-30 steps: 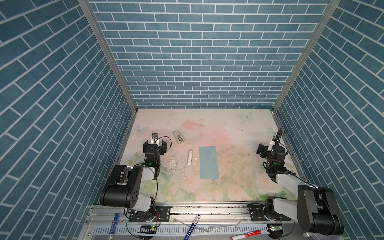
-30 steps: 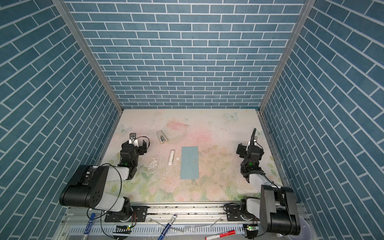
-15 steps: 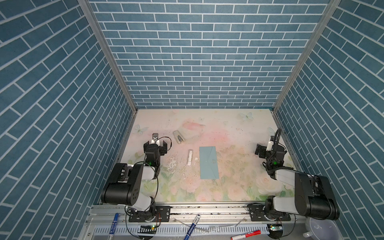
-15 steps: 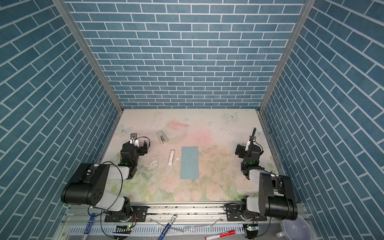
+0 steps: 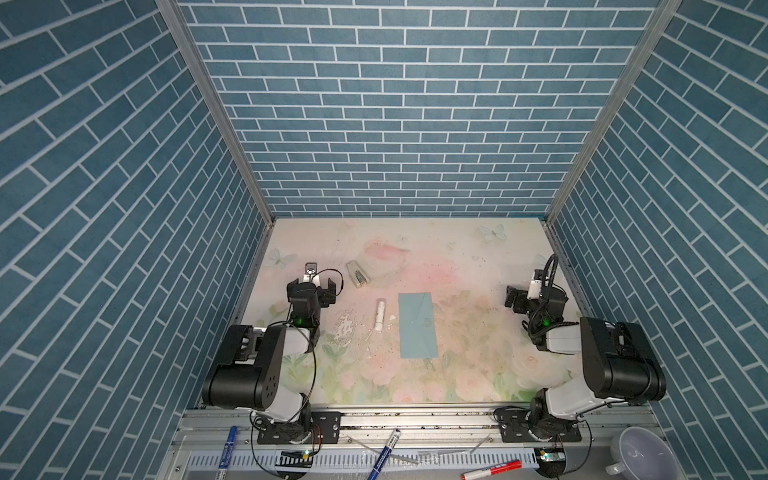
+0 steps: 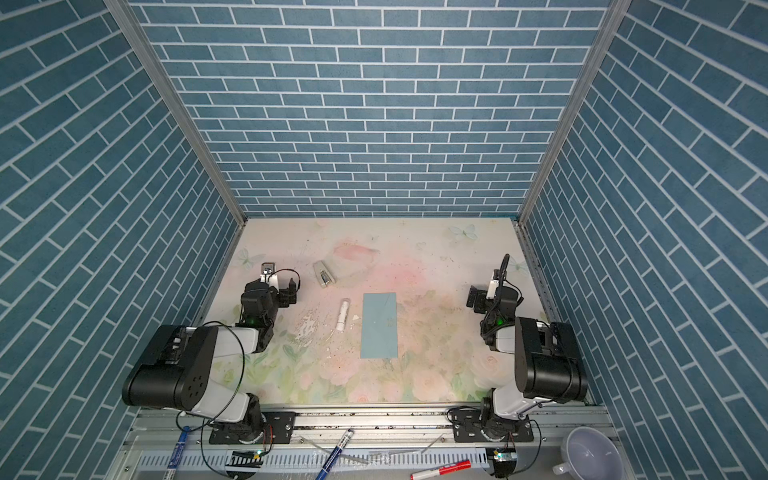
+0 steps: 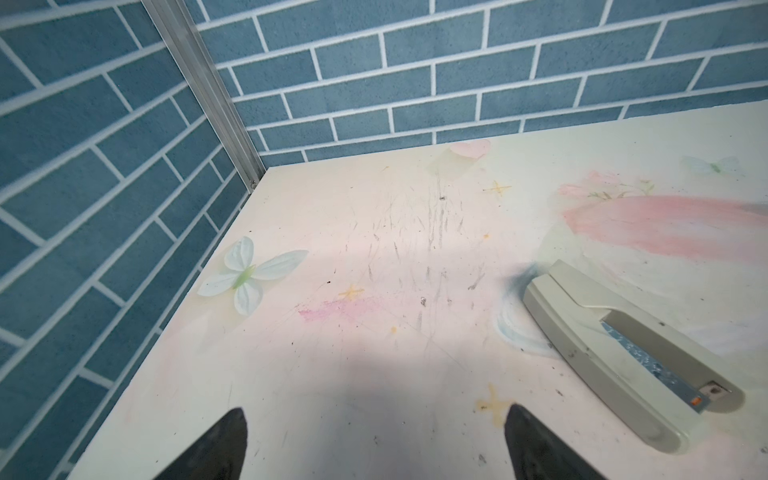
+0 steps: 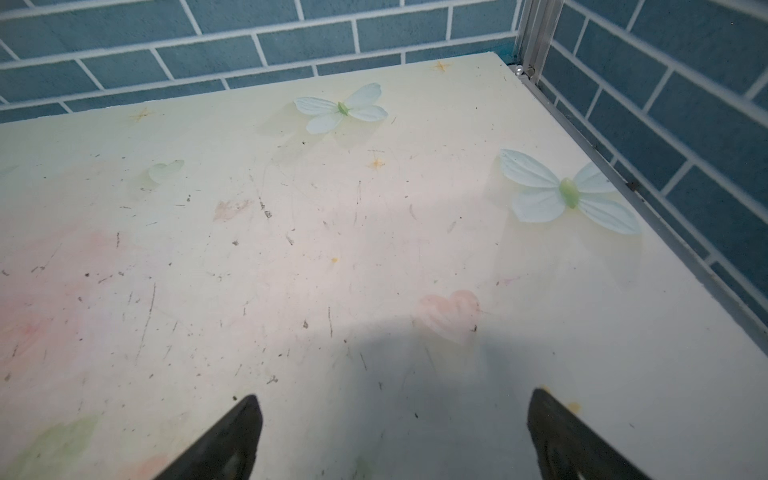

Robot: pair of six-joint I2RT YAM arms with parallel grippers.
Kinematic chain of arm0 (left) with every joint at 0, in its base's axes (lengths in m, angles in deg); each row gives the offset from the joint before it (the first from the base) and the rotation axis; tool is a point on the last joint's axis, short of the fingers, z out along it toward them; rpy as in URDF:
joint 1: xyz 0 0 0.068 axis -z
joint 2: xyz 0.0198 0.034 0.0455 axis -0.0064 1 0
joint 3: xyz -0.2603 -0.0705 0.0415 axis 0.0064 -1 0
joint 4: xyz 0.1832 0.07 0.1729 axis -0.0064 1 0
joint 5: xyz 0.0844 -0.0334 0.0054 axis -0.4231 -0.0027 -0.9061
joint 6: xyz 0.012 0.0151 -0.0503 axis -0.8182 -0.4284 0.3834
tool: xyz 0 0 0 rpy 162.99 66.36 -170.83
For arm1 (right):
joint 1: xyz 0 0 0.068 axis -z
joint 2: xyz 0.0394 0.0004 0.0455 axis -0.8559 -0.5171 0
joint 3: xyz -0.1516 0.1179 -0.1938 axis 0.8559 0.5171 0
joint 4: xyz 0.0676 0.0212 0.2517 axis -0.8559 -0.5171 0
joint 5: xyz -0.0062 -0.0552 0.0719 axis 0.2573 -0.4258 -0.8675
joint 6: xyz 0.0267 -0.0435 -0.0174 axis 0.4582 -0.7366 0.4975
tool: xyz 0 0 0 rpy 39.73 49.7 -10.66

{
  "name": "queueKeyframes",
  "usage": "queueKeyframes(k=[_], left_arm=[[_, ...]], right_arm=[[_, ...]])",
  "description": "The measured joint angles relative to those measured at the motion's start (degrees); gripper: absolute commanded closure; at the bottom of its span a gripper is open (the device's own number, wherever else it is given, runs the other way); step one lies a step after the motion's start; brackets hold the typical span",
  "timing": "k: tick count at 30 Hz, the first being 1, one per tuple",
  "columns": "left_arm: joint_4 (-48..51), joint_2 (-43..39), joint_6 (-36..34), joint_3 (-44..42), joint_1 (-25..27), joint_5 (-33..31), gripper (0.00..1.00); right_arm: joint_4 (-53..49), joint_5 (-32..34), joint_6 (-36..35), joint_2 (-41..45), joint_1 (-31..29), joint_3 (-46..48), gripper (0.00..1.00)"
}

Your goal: Place the letter into the envelope and seal it

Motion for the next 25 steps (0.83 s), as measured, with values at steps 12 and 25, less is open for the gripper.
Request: queueKeyframes(k=[12, 25], left_arm=[[2.03, 0.00, 0.52, 0.22, -0.94, 1.86, 0.00], [2.03, 0.00, 0.66, 0.22, -0.94, 2.01, 0.00]], right_arm=[[0.94, -0.04, 0.00, 0.00, 0.00, 0.00, 0.01], [0.92, -0.24, 0.00, 0.00, 0.00, -0.15, 0.01]])
